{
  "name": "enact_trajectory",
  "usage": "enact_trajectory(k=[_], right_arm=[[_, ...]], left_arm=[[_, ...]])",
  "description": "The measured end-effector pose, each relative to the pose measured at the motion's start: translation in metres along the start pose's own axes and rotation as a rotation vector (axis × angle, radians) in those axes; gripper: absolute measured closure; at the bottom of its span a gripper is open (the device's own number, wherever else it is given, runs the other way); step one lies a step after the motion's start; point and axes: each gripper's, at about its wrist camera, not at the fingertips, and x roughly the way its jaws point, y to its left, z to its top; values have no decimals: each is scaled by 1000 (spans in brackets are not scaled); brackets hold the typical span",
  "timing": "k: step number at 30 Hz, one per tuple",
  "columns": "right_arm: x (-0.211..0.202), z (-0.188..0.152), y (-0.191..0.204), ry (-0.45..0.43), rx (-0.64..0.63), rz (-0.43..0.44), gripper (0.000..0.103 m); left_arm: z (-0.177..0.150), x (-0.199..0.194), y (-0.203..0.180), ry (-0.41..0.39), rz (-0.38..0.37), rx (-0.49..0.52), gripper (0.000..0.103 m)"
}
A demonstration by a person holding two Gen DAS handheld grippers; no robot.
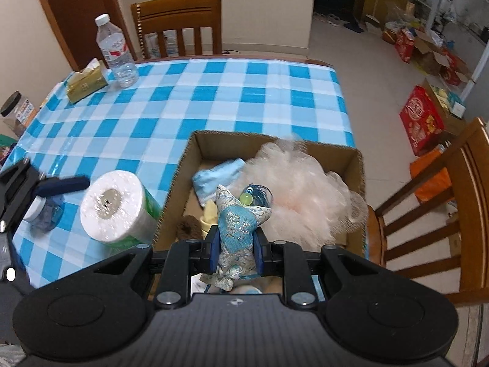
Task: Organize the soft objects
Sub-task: 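Carry the sachet and burlap pouch over the box with both tools, then open both tools to drop the sachet and pouch into the box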
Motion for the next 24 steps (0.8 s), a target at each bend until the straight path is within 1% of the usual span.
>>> enact_trajectory(k=[5, 7, 8, 9, 11, 12, 14, 18, 20, 24], right_arm=[[7, 17, 16, -25, -50, 45, 75], [12, 23, 23, -36, -76, 51, 66], [16, 24, 26, -43, -86, 49, 54], [21, 25, 29, -50, -91, 44, 39], [30, 25, 30, -47, -79, 26, 24], [33, 25, 29, -50, -59, 20, 19], [35, 21, 29, -62, -33, 7, 14], [31, 6, 33, -89, 7, -70, 2], [27, -4, 35, -95, 41, -90, 1], [22, -33, 44, -74, 100, -196, 0]], left_arm=[[-6, -11, 5, 7, 78, -32, 2], [-10, -15, 8, 13, 98, -44, 2], [-11, -17, 10, 15, 101, -51, 2], [-12, -18, 12, 18, 101, -58, 2], [-14, -21, 14, 19, 101, -71, 2], [-15, -22, 14, 18, 102, -70, 2], [-18, -25, 14, 15, 104, -57, 2], [-23, -29, 11, 13, 93, -49, 1], [-25, -31, 11, 14, 94, -50, 1], [-27, -41, 15, 31, 83, -93, 1]])
